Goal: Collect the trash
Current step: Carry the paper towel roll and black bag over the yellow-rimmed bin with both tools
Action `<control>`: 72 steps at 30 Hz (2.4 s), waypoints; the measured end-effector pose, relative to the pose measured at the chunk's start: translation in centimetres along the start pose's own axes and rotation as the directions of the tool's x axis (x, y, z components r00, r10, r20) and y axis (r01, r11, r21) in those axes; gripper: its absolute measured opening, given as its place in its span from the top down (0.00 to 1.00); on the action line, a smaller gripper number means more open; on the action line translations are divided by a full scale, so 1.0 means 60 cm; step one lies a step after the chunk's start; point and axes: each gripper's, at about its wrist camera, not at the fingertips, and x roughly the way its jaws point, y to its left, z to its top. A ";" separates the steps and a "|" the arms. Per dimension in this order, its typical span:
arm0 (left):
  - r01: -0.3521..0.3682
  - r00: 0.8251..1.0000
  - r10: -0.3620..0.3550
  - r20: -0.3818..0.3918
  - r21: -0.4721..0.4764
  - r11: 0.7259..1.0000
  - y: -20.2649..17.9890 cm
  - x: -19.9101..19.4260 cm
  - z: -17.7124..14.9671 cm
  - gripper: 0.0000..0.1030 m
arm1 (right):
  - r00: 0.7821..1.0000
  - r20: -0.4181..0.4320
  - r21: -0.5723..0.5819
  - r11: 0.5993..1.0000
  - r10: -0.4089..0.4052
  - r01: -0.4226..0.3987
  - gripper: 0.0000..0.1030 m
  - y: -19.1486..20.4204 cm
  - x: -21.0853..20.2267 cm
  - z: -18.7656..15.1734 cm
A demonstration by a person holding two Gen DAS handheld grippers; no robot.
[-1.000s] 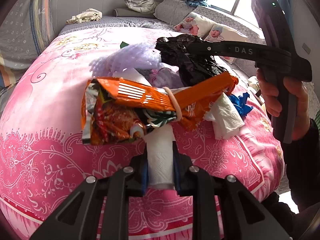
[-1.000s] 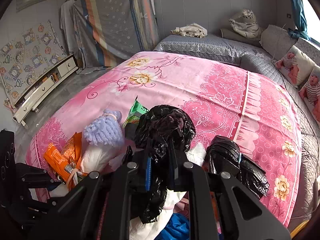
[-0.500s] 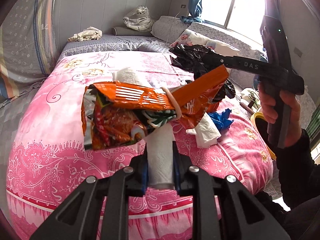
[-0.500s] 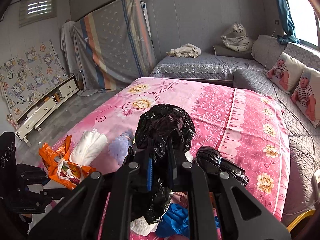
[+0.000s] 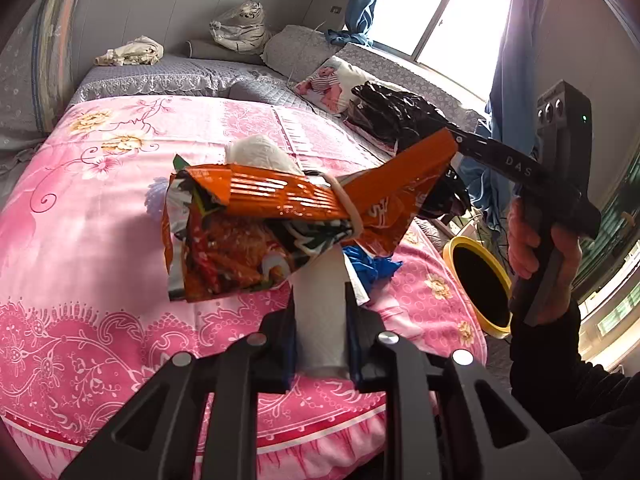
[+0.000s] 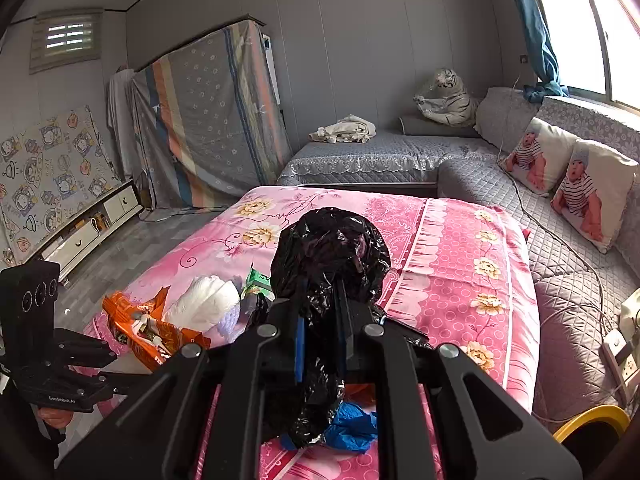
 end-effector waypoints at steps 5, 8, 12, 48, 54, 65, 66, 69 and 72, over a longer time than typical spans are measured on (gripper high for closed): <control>0.115 0.993 -0.116 -0.017 -0.069 0.991 0.003 0.028 0.024 0.82 | 0.999 0.030 0.033 0.999 -0.038 0.037 0.90 -0.036 -0.037 -0.007; 0.143 0.989 -0.146 -0.029 -0.071 0.987 -0.007 0.045 0.037 0.82 | 0.997 0.048 0.054 0.997 -0.063 0.061 0.90 -0.059 -0.060 -0.012; 0.167 0.985 -0.170 -0.042 -0.060 0.984 -0.027 0.069 0.054 0.82 | 0.992 0.076 0.086 0.992 -0.101 0.095 0.90 -0.089 -0.093 -0.019; 0.479 0.875 -0.412 -0.254 0.328 0.814 -0.416 0.268 0.140 0.82 | 0.681 0.228 0.506 0.682 -0.696 0.527 0.90 -0.323 -0.476 -0.167; 0.513 0.854 -0.421 -0.307 0.354 0.782 -0.470 0.317 0.120 0.82 | 0.616 0.186 0.536 0.605 -0.765 0.589 0.89 -0.337 -0.499 -0.193; 0.543 0.824 -0.403 -0.398 0.349 0.764 -0.522 0.402 0.075 0.82 | 0.586 0.081 0.579 0.516 -0.806 0.631 0.89 -0.385 -0.485 -0.241; 0.543 0.823 -0.400 -0.404 0.349 0.764 -0.525 0.408 0.072 0.82 | 0.585 0.069 0.581 0.510 -0.808 0.635 0.89 -0.389 -0.480 -0.244; 0.542 0.819 -0.389 -0.422 0.348 0.765 -0.530 0.424 0.062 0.82 | 0.592 0.041 0.584 0.500 -0.805 0.639 0.89 -0.403 -0.468 -0.254; 0.539 0.818 -0.378 -0.434 0.347 0.767 -0.532 0.438 0.054 0.82 | 0.602 0.015 0.586 0.495 -0.798 0.641 0.89 -0.415 -0.457 -0.261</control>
